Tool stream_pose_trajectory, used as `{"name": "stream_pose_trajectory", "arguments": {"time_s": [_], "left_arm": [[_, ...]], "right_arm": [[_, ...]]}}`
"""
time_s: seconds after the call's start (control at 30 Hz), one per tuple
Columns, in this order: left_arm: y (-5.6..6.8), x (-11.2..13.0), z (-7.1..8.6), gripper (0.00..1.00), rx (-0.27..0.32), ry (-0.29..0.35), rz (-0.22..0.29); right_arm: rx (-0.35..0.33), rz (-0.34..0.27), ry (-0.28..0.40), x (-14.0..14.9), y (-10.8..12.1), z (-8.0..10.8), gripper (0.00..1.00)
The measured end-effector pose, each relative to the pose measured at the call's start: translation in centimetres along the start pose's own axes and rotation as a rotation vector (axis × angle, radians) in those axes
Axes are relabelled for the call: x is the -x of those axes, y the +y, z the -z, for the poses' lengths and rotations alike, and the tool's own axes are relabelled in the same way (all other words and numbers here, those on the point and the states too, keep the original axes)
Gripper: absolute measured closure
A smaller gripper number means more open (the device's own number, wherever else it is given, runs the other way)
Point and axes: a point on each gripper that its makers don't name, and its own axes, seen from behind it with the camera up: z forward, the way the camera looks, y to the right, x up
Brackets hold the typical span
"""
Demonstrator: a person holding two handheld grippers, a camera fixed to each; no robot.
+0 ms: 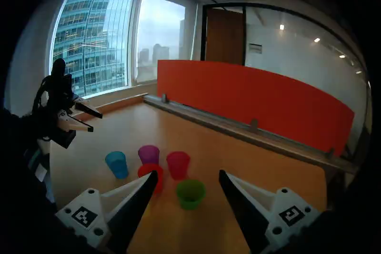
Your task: Pour water
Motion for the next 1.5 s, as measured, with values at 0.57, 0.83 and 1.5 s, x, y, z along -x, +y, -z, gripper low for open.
{"name": "stream_pose_trajectory", "arguments": {"time_s": [0.57,0.83,1.5], "left_arm": [[1.4,5.9,-2.5,0.0,0.042,-0.122,-0.003],[1.8,8.4,-3.6,0.0,0.064,-0.182,-0.009],[3.2,10.9,-7.2,0.0,0.122,-0.281,-0.035]], "right_arm": [[-0.011,-0.016,-0.094,4.8,0.5,-2.7,0.0],[-0.01,-0.022,-0.134,6.7,0.9,-3.9,0.0],[-0.031,-0.028,-0.187,9.1,1.1,-6.7,0.0]]}}
